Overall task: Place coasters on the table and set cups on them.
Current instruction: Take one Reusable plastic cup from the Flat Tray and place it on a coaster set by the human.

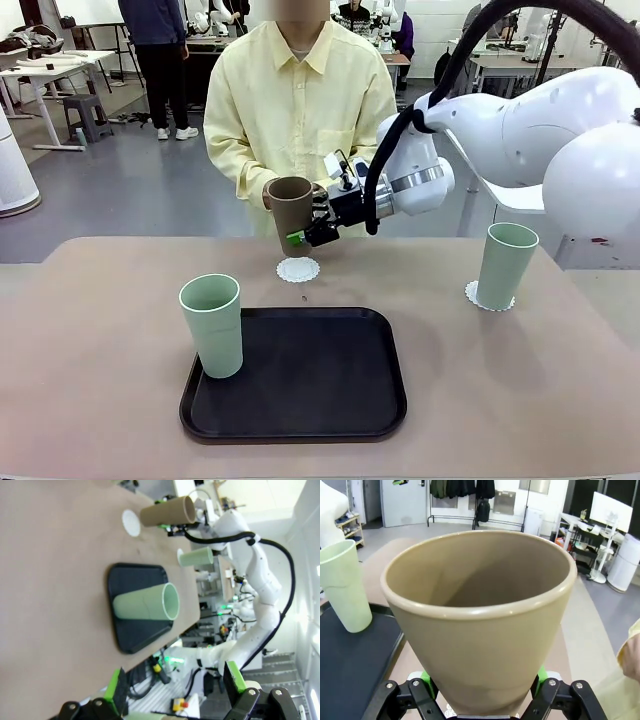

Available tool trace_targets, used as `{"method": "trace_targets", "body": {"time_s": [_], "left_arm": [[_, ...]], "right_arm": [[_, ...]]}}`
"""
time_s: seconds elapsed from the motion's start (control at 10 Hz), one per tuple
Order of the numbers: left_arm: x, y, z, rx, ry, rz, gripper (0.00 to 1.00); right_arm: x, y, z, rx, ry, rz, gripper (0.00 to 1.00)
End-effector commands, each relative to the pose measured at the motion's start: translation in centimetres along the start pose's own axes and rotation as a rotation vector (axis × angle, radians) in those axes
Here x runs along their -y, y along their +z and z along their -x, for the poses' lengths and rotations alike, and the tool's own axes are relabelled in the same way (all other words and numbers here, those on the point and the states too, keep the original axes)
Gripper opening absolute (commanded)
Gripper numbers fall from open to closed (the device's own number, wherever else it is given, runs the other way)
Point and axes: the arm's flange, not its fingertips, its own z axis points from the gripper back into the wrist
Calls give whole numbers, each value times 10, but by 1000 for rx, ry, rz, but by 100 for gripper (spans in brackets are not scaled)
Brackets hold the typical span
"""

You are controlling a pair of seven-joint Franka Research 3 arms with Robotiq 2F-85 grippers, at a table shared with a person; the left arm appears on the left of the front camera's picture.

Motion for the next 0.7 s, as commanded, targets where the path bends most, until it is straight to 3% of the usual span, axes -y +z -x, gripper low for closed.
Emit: {"method": "trace_targets", "body": {"time_s": [0.0, 0.2, 0.6], "left_arm": [[0, 0, -1, 6, -11, 15, 100], [0, 0, -1, 6, -11, 15, 100], [0, 0, -1, 6, -11, 15, 100]], "right_arm": [[16, 4, 3, 24, -21, -37, 81], [19, 4, 13, 71, -92, -95, 81], [25, -5, 34, 68, -115, -145, 81]]}}
